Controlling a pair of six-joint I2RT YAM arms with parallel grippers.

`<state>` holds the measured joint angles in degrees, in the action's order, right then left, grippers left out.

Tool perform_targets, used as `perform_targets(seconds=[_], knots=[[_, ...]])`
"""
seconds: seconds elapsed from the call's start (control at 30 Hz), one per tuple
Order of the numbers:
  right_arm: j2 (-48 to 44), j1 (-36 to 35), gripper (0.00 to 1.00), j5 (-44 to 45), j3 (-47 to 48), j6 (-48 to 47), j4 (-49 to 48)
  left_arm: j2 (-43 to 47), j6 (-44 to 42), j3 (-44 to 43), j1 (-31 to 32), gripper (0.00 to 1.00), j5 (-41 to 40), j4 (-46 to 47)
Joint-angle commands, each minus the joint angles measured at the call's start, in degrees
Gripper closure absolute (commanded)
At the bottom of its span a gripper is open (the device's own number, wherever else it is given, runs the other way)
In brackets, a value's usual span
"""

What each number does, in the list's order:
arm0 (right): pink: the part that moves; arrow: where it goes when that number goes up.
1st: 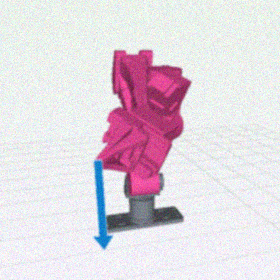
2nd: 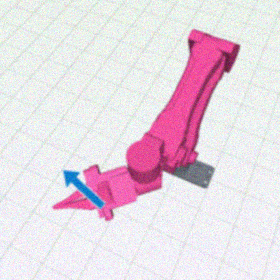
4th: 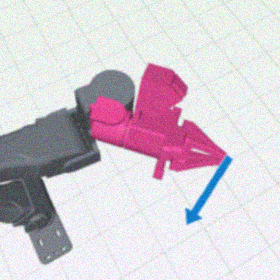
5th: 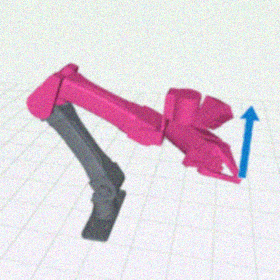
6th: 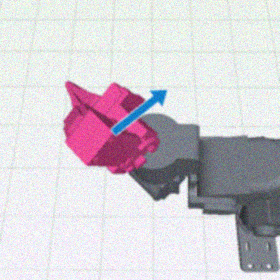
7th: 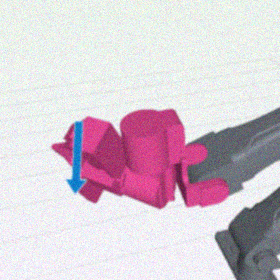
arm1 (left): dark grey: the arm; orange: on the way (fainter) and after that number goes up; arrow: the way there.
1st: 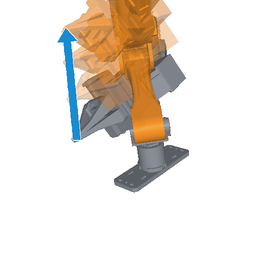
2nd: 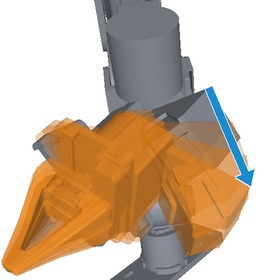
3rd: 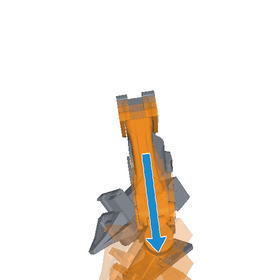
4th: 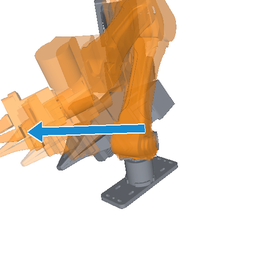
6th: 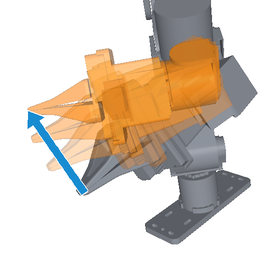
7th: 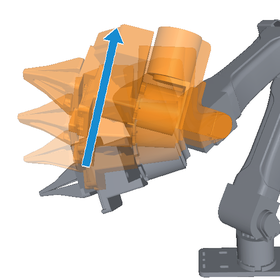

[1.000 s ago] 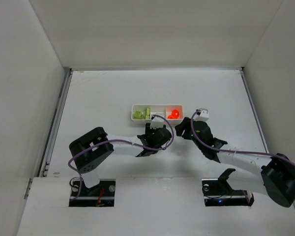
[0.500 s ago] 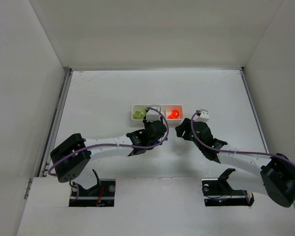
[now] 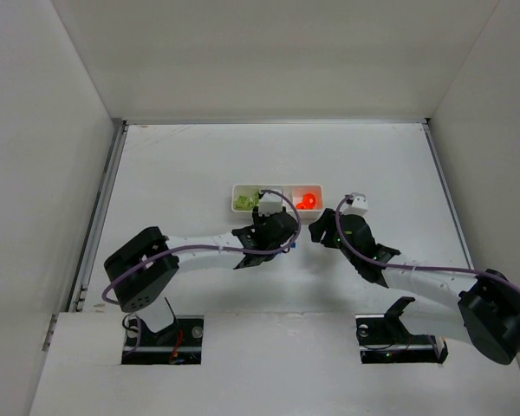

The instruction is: Sort the legos into containers by color

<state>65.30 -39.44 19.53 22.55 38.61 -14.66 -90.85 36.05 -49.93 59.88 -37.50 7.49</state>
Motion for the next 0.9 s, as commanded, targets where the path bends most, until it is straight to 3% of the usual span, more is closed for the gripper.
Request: perform_targets(seconds=[0.0,0.3,0.5,0.7,0.87], knots=[[0.4,-0.1,0.36,-0.2,0.4,0.0,-3.3,-2.7,3.6,-3.2,0.5,0.64,-3.0,-3.3],[-0.5,0.3,0.36,-0.5,-0.4,0.1,-3.3,-9.0,3.8,-6.1,-0.3,0.66,-3.7,-2.3],[-1.2,1.1,0.36,-0.5,-0.9,0.0,-3.3,-10.1,3.9,-5.5,-0.2,0.80,-3.9,-2.1],[-1.8,1.9,0.36,-1.0,-1.4,0.0,-3.4,-8.2,5.3,-3.2,0.5,0.92,-4.7,-2.1],[-1.6,1.9,0.36,-1.0,-1.5,0.1,-3.6,-2.4,4.4,-0.9,1.9,0.95,-5.6,0.8]])
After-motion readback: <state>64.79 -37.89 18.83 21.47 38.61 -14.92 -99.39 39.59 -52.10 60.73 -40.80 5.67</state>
